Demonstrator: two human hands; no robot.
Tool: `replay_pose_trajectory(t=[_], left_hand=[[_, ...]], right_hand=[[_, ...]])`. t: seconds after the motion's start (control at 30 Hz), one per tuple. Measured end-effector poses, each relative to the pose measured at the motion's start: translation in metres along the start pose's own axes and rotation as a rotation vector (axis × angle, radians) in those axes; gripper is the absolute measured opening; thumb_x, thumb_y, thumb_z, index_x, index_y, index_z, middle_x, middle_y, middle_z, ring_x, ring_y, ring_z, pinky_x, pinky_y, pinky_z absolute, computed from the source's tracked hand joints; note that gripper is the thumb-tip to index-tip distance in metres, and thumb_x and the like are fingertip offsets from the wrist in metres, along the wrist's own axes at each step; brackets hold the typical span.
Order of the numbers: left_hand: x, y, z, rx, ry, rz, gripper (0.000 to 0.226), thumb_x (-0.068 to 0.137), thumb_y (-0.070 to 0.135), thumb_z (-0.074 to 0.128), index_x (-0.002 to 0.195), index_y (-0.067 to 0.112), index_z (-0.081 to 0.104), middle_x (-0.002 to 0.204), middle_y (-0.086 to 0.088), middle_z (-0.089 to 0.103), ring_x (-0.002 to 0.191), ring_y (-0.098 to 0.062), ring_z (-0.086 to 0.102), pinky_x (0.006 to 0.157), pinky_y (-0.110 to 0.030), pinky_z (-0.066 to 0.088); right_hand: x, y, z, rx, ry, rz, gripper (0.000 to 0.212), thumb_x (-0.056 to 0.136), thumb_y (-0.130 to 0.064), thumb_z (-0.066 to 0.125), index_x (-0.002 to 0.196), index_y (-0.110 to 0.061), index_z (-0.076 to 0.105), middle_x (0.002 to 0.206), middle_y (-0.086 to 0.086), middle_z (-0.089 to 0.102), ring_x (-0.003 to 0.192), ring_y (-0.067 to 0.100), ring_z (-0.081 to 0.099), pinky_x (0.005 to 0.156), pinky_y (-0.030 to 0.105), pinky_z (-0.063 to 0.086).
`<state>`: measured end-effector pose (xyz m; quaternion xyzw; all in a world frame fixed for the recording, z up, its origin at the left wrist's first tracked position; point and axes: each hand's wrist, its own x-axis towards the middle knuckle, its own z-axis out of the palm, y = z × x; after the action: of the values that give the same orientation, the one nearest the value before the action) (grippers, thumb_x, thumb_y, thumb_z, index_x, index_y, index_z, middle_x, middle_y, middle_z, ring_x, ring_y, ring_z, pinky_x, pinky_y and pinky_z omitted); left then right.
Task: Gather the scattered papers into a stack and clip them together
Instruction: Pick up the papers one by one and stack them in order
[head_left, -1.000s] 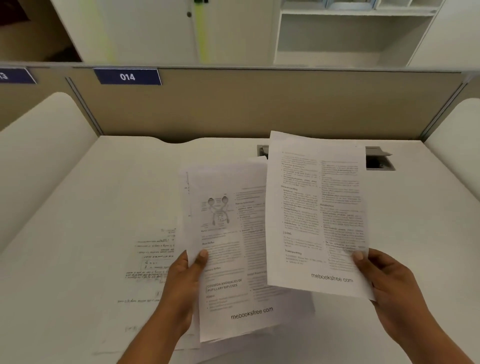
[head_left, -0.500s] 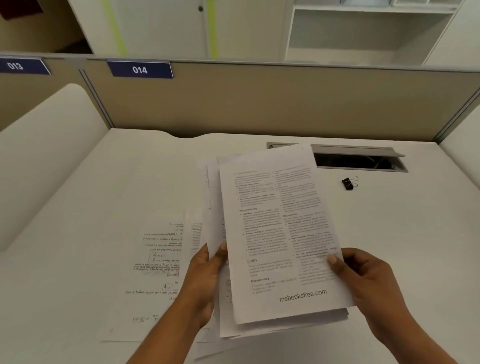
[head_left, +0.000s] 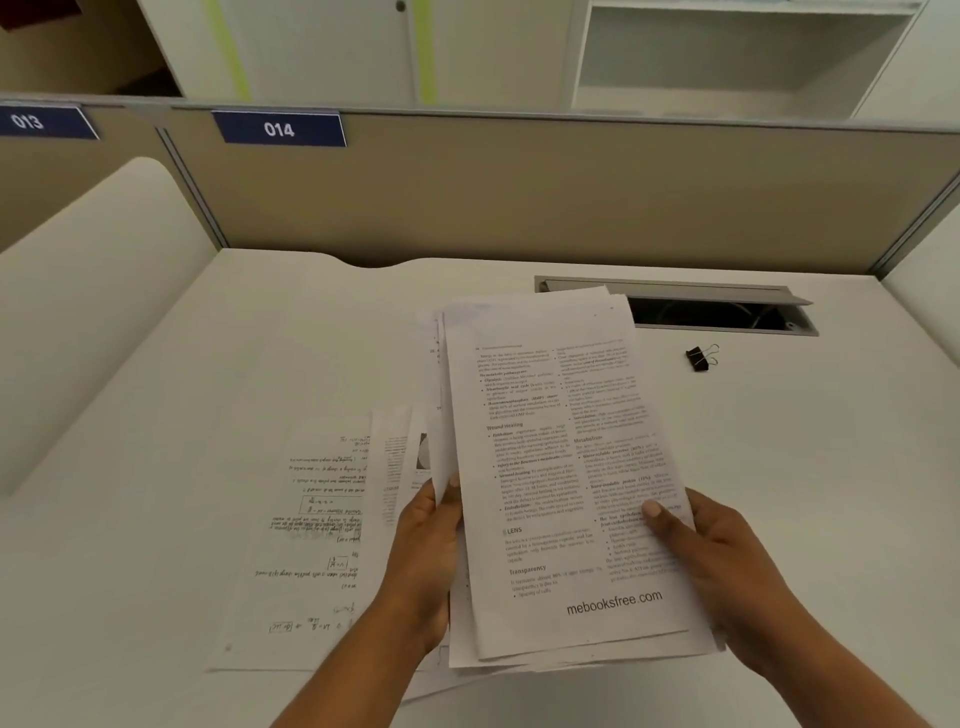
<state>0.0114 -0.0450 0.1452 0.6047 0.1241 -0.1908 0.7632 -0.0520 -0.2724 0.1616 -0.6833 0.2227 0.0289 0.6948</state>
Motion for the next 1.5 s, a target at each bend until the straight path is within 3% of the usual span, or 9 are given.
replay_pose_trajectory(t=[0.17,0.3,0.43,0.73,0.87,1.07,1.17,1.3,1.5], left_hand=[[-0.004,-0.001,0.002,-0.032,0.032,0.026,0.026,0.102,0.044,0.046,0.113,0.032,0.066,0.099,0.025,0.074,0.105,-0.005,0.067,0.089,-0.024,0.05],[-0.001,-0.003,0.0,0.016,-0.003,0.039,0.024,0.099,0.031,0.057,0.121,0.026,0.065,0.104,0.014,0.079,0.097,-0.007,0.075,0.076,-0.024,0.06],[0.001,-0.001,-0.003,0.063,0.001,0.067,0.023,0.098,0.02,0.059,0.118,0.026,0.068,0.109,0.008,0.079,0.1,-0.011,0.075,0.077,-0.025,0.061],[-0.004,0.006,-0.005,0.075,-0.059,0.044,0.026,0.104,0.021,0.05,0.122,0.028,0.067,0.115,0.008,0.077,0.106,-0.012,0.073,0.087,-0.033,0.059],[-0.006,0.007,-0.01,0.139,-0.084,0.033,0.026,0.105,0.022,0.048,0.122,0.029,0.067,0.113,0.01,0.077,0.103,-0.01,0.074,0.085,-0.03,0.061],[-0.008,0.004,-0.024,0.214,-0.096,0.076,0.028,0.104,0.02,0.051,0.123,0.033,0.067,0.111,0.012,0.077,0.103,-0.008,0.073,0.086,-0.03,0.061],[-0.004,-0.003,-0.036,0.351,-0.023,0.106,0.027,0.102,0.022,0.056,0.115,0.044,0.064,0.105,0.013,0.076,0.098,-0.009,0.072,0.082,-0.029,0.06],[0.008,-0.023,-0.077,0.739,0.195,0.156,0.033,0.095,0.037,0.066,0.127,0.036,0.058,0.122,0.014,0.064,0.107,-0.006,0.062,0.089,-0.019,0.049],[0.023,-0.034,-0.159,1.198,0.66,-0.116,0.08,0.08,0.063,0.068,0.143,0.019,0.046,0.146,-0.007,0.046,0.133,-0.028,0.046,0.104,-0.044,0.044]], right_hand=[[-0.002,0.002,0.001,0.024,0.011,-0.061,0.057,0.06,-0.062,0.081,0.097,-0.019,0.075,0.099,0.01,0.079,0.087,0.033,0.077,0.08,0.05,0.061],[-0.002,0.005,0.002,0.061,0.024,-0.043,0.021,0.088,-0.021,0.067,0.105,-0.01,0.071,0.1,0.013,0.079,0.086,0.034,0.076,0.082,0.051,0.059],[-0.004,0.004,-0.001,0.069,-0.023,-0.036,0.036,0.07,-0.031,0.082,0.098,-0.009,0.076,0.1,0.015,0.079,0.087,0.035,0.076,0.073,0.042,0.063],[-0.003,0.0,0.001,0.022,0.014,-0.007,0.018,0.093,-0.022,0.061,0.105,-0.013,0.072,0.098,0.008,0.08,0.083,0.03,0.077,0.075,0.045,0.062],[-0.003,0.009,0.004,0.044,0.019,-0.038,0.045,0.069,-0.05,0.08,0.099,-0.018,0.075,0.098,0.009,0.08,0.083,0.03,0.077,0.075,0.046,0.063],[-0.005,0.023,0.003,0.054,0.075,-0.014,0.043,0.066,-0.032,0.073,0.103,-0.009,0.072,0.094,0.012,0.08,0.079,0.028,0.077,0.062,0.033,0.063],[-0.006,0.024,0.001,0.075,0.084,0.012,0.026,0.079,-0.02,0.071,0.102,-0.009,0.072,0.09,0.012,0.08,0.07,0.024,0.077,0.054,0.028,0.061],[-0.008,0.027,-0.002,0.032,0.146,0.012,0.037,0.068,-0.028,0.077,0.1,-0.011,0.072,0.081,0.003,0.08,0.06,0.016,0.075,0.047,0.021,0.056],[-0.007,0.028,-0.006,-0.045,0.208,0.018,0.018,0.093,-0.01,0.063,0.109,-0.006,0.069,0.063,-0.01,0.076,0.05,0.002,0.069,0.048,0.019,0.053]])
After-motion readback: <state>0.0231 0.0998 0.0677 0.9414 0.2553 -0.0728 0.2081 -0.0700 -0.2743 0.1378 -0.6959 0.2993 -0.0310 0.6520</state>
